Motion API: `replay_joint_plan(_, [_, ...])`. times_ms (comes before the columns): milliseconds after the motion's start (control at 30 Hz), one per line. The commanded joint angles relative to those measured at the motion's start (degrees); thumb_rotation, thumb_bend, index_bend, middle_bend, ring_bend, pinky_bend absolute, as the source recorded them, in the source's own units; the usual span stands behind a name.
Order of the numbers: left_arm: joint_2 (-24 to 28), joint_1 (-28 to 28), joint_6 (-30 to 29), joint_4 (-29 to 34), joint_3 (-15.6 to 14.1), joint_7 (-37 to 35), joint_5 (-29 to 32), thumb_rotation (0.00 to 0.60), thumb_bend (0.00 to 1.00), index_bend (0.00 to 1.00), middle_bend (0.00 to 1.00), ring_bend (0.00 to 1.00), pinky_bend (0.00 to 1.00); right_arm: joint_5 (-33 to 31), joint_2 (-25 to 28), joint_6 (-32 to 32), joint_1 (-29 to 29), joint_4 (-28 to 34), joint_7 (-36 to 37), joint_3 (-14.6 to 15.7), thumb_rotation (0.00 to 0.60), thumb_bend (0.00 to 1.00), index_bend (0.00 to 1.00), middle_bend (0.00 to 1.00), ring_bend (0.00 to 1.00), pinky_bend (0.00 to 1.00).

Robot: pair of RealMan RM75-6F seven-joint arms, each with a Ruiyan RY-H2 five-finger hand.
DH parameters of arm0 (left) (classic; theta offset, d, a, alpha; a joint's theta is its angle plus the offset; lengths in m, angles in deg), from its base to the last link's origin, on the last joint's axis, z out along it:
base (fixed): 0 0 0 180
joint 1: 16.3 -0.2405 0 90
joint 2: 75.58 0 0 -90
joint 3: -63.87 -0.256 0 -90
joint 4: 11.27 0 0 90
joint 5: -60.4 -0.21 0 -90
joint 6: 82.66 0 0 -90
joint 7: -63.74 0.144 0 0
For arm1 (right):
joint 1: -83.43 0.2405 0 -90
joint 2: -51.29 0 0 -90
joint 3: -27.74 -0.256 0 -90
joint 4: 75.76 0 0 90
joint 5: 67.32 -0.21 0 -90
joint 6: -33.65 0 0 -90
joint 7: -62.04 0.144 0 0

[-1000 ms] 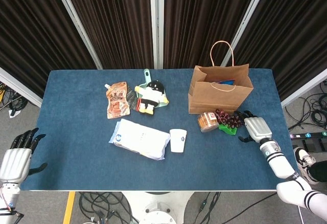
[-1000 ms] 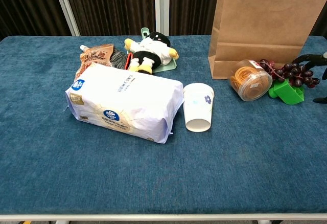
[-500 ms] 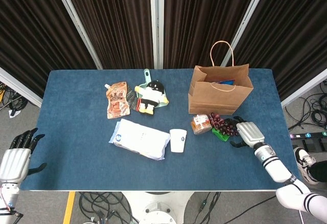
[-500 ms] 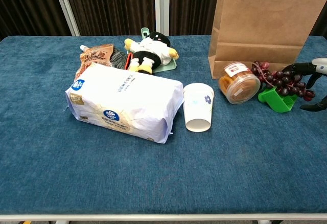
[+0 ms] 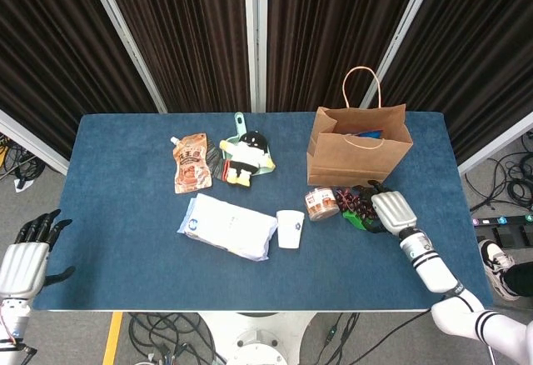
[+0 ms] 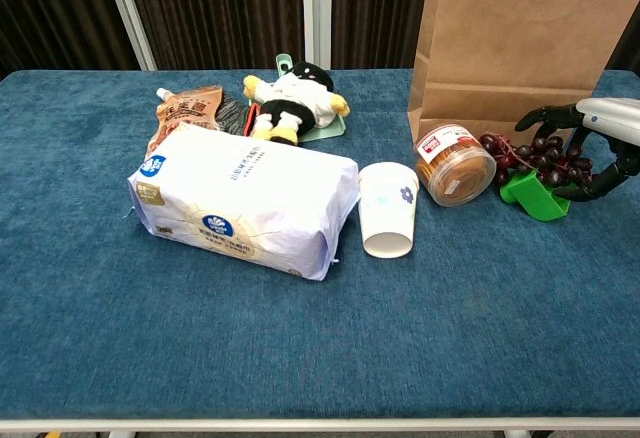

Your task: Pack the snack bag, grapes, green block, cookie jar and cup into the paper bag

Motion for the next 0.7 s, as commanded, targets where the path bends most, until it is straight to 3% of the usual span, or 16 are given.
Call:
replay_joint_plan(33, [-0.1,0.0,0.1,-0.2,0.0,-0.3,0.1,0.6,0.0,0.25,0.18,0.11,0.15,0.0,-0.8,-1.2,-0.1,-0.7,-0.7,-0.3,0.6,0.2,0.23,0.28,0.12,0.33])
replay_joint_plan(233, [-0.2,0.1,0.3,-0.5,0.0,-0.6,0.0,0.6,0.0,0.25,0.18,0.11,0.15,0.4,-2.3,-2.9,-0.1,-2.4,-1.9,-0.6,0.6,0.29,0.41,0.35,0.21,0.42])
replay_joint_plan(700, [-0.3,0.3,0.6,-0.5,0.1,-0.6,0.1,0.6,0.0,0.25,0.18,0.11,0.15,2.4,-2.4,-6.0,-0.7,-3.0,-0.8,0.2,0.6,0.35,0.62,0.47,0.34,0.61])
